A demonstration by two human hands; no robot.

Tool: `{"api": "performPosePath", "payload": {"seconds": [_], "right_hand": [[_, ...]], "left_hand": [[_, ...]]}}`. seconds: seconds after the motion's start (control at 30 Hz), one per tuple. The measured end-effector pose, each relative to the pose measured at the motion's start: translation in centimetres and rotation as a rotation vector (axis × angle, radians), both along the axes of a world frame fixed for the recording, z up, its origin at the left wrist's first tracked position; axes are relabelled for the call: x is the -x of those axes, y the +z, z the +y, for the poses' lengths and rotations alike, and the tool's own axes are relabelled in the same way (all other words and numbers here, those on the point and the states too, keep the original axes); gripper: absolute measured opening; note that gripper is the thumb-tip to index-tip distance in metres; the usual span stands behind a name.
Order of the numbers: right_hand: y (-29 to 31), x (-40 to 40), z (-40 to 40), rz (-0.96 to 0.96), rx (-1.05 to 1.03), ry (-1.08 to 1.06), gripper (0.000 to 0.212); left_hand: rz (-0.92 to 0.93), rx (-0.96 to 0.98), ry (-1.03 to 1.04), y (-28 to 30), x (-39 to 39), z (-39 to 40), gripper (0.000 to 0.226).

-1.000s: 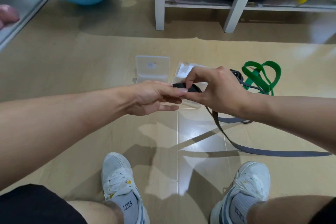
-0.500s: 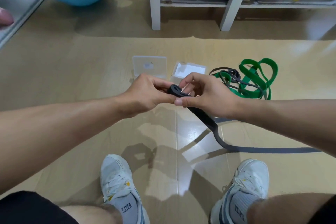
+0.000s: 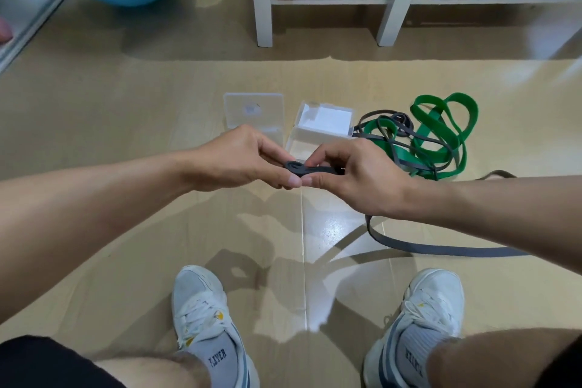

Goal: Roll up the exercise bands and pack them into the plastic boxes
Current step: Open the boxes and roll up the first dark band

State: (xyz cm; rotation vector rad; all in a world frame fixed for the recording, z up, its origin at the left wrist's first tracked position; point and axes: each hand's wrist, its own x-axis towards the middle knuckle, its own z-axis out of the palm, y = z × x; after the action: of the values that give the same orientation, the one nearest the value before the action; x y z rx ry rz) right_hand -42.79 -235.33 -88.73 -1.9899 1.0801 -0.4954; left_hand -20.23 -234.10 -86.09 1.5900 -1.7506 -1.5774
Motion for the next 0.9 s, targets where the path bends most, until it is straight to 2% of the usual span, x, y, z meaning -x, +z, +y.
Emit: {"api": "performPosePath", "payload": {"seconds": [0.1, 0.23, 0.33, 0.43, 0.53, 0.67, 0.8, 0.9], "right_hand": [[0.4, 0.2, -0.2, 0.021, -0.027, 0.057, 0.013], [0.9, 0.5, -0.7, -0.005, -0.048, 0.058, 0.008], [0.9, 0.4, -0.9, -0.024, -0.030, 0.032, 0.009], [0.5, 0.3, -0.9, -0.056, -0.037, -0.006, 0.012], [0.6, 0.1, -0.7, -0.181, -0.061, -0.087, 0.019], [1.5, -0.1, -0.8, -0.087, 0.236, -0.082, 0.022], [1.8, 0.3, -0.9, -0.122, 0.170, -0.044, 0.038], [1.7, 0.1, -0.6, -0.314, 0.078, -0.134, 0.035]], "left_hand": [[0.007, 0.002, 0.022, -0.1, -0.1, 0.1, 0.027], [0.022, 0.013, 0.092, -0.4, 0.2, -0.1, 0.015], [0.071, 0.036, 0.161, -0.7, 0.6, 0.0, 0.021], [0.206, -0.069, 0.163, -1.0, 0.4, -0.1, 0.026], [0.335, -0.194, 0.172, -1.2, 0.3, -0.2, 0.031], [0.465, -0.313, 0.315, -1.5, 1.1, 0.1, 0.036], [0.587, -0.440, 0.389, -1.6, 1.8, 0.1, 0.036], [0.662, -0.476, 0.362, -1.2, 2.0, 0.0, 0.029]]}}
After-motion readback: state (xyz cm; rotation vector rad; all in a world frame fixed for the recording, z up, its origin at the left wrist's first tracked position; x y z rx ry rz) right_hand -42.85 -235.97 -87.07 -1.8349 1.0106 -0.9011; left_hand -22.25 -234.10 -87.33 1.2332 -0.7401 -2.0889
